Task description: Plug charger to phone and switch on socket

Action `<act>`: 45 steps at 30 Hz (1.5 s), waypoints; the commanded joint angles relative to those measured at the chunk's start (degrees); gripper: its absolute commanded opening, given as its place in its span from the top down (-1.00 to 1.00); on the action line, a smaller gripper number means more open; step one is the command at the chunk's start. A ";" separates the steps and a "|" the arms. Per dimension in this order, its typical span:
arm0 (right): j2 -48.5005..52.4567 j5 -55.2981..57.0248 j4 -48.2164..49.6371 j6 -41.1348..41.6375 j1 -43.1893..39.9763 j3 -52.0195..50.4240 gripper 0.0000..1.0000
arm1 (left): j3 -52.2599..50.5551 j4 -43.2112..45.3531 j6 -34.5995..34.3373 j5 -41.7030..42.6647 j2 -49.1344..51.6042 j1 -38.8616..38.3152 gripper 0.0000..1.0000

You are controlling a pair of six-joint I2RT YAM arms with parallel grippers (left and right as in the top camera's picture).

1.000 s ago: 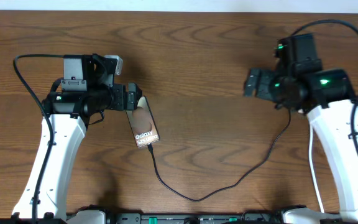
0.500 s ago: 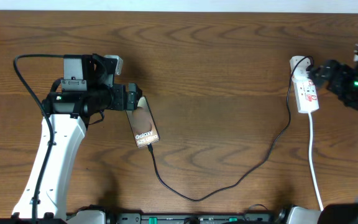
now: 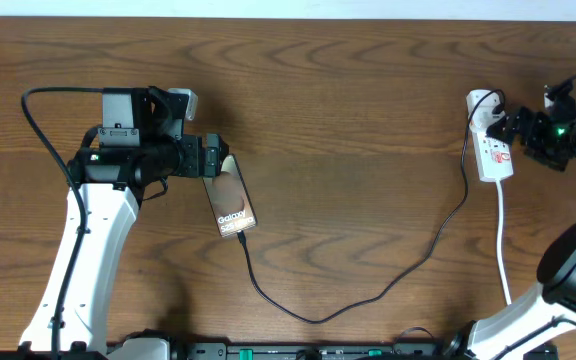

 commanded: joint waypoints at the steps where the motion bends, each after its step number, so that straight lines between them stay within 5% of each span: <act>1: 1.92 -1.77 3.72 -3.26 -0.24 2.64 -0.99 | 0.61 -0.13 0.79 -0.33 -0.44 -0.02 -0.93; 21: 10.29 -9.05 11.67 -12.44 2.27 2.64 -0.99 | 0.59 -0.13 0.79 -0.33 -0.44 -0.02 -0.93; 45: 11.45 -6.64 13.57 -11.47 2.21 2.49 -0.99 | 0.57 -0.11 0.79 -0.33 -0.44 -0.02 -0.94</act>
